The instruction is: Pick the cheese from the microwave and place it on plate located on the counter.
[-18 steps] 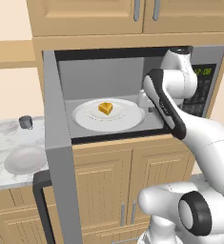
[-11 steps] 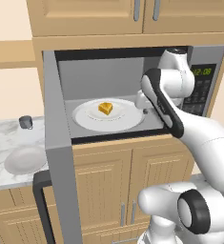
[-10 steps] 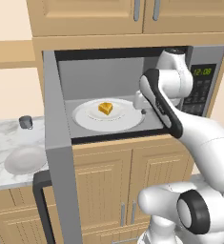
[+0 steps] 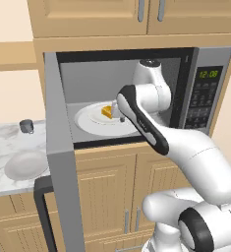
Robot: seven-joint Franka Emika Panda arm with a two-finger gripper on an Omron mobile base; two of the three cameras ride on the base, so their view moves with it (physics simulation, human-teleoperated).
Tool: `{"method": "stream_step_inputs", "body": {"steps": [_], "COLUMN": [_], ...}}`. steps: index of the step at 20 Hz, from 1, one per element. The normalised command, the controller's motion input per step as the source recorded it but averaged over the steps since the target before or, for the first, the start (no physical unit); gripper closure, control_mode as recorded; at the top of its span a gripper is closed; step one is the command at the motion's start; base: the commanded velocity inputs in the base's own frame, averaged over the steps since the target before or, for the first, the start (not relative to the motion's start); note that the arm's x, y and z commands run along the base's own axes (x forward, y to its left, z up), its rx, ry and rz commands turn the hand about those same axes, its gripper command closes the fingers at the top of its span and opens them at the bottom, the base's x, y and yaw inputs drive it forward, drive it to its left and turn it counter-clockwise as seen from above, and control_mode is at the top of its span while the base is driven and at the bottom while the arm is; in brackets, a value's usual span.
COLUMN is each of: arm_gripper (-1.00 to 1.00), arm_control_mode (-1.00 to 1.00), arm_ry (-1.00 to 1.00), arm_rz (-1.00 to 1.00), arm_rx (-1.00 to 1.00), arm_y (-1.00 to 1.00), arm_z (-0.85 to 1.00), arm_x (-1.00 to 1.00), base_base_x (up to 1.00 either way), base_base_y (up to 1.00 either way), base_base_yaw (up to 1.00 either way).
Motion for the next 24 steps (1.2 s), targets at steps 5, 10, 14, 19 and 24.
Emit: {"method": "stream_step_inputs", "body": {"steps": [5,10,14,19,24], "arm_gripper": [-1.00,-1.00,-1.00,-1.00,-1.00], "arm_control_mode": [-1.00,-1.00,-1.00,-1.00,-1.00], "arm_ry": [-0.10,-0.02,0.00,0.00,0.00], "arm_rz": [0.00,0.00,-0.02,-0.02,0.00], "arm_rx": [0.00,0.00,0.00,0.00,0.00], "arm_y": [0.09,0.00,0.07,0.07,0.08], "arm_z": [-0.09,-0.21,-0.14,-0.06,-0.20], "arm_x": [0.48,0.75,0.81,0.42,0.34], "base_base_x": [0.00,0.00,0.00,0.00,0.00], "base_base_y": [0.00,0.00,0.00,0.00,0.00], "base_base_yaw": [0.00,0.00,0.00,0.00,0.00]}}
